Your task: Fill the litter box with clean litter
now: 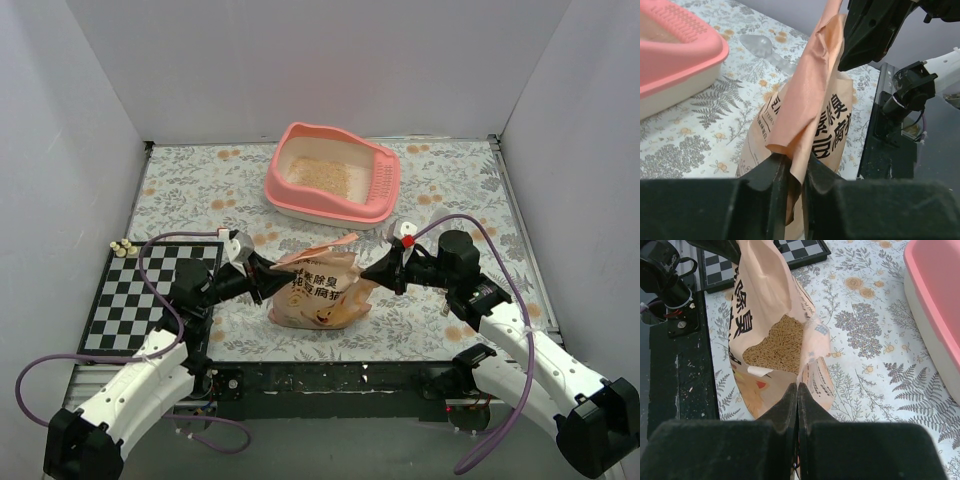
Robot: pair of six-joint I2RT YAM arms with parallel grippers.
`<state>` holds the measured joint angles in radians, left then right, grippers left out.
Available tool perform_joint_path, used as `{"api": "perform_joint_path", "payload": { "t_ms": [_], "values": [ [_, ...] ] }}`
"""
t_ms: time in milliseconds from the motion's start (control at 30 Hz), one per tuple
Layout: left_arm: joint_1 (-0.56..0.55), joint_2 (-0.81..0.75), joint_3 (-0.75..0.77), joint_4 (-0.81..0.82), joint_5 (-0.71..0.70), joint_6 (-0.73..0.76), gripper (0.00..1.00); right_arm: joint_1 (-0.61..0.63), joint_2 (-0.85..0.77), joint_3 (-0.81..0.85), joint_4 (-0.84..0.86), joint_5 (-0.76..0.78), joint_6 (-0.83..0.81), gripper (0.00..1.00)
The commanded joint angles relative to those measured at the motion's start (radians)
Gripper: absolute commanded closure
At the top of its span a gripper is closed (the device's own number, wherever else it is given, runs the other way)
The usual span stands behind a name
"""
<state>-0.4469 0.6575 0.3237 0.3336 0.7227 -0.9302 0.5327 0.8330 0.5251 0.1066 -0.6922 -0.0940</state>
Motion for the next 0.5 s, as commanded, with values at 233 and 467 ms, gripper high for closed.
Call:
{"api": "perform_joint_path", "payload": {
  "t_ms": [233,467],
  "values": [
    [0.001,-0.001,0.113,-0.099,-0.048,-0.021,1.0,-0.017,-0.021,0.045,0.018,0.025,0.137,0.99],
    [0.001,-0.113,0.175,-0.287,-0.12,-0.289,1.0,-0.025,-0.003,0.087,-0.042,0.031,0.494,0.99]
  ]
}}
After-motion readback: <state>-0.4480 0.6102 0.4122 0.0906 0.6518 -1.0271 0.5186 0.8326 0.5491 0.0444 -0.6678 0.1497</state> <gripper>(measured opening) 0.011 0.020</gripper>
